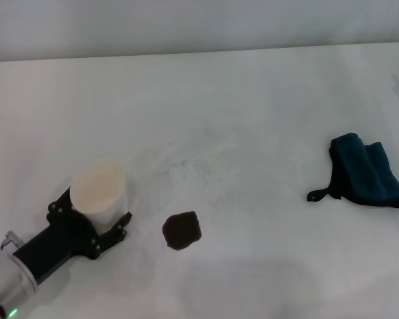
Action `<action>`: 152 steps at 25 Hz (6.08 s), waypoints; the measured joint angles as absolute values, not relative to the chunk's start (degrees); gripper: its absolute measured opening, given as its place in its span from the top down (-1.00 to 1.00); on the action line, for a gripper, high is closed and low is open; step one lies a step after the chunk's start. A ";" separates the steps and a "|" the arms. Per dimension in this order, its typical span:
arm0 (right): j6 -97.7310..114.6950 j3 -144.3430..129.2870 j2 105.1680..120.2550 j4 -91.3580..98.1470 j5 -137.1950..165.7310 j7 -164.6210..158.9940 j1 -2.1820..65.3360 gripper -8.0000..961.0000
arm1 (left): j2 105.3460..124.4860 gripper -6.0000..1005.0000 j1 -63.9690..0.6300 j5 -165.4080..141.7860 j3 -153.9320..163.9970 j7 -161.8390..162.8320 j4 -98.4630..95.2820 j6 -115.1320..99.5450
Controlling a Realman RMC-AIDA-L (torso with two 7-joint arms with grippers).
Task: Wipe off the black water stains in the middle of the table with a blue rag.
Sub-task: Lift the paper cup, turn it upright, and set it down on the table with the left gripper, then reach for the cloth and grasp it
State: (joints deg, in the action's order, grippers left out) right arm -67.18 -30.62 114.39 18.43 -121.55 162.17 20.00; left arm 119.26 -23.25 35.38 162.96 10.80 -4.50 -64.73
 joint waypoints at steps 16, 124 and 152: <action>-66.68 -31.21 114.62 18.36 -121.55 162.25 19.82 -0.64 | 119.31 -0.70 -13.59 44.67 162.86 -0.58 -8.60 -72.45; -89.53 -73.93 115.04 62.85 -13.82 2.36 40.99 -0.60 | 118.74 -0.69 -21.82 78.31 162.87 -0.56 1.72 -85.14; -80.88 -75.08 115.11 49.42 -13.28 2.55 44.18 0.30 | 118.74 -0.69 -22.72 78.31 162.86 -0.62 2.65 -83.57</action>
State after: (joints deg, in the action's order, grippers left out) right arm -80.88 -75.08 115.11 49.42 -13.28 2.55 44.18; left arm 118.74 -22.72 78.31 162.86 -0.62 2.65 -83.57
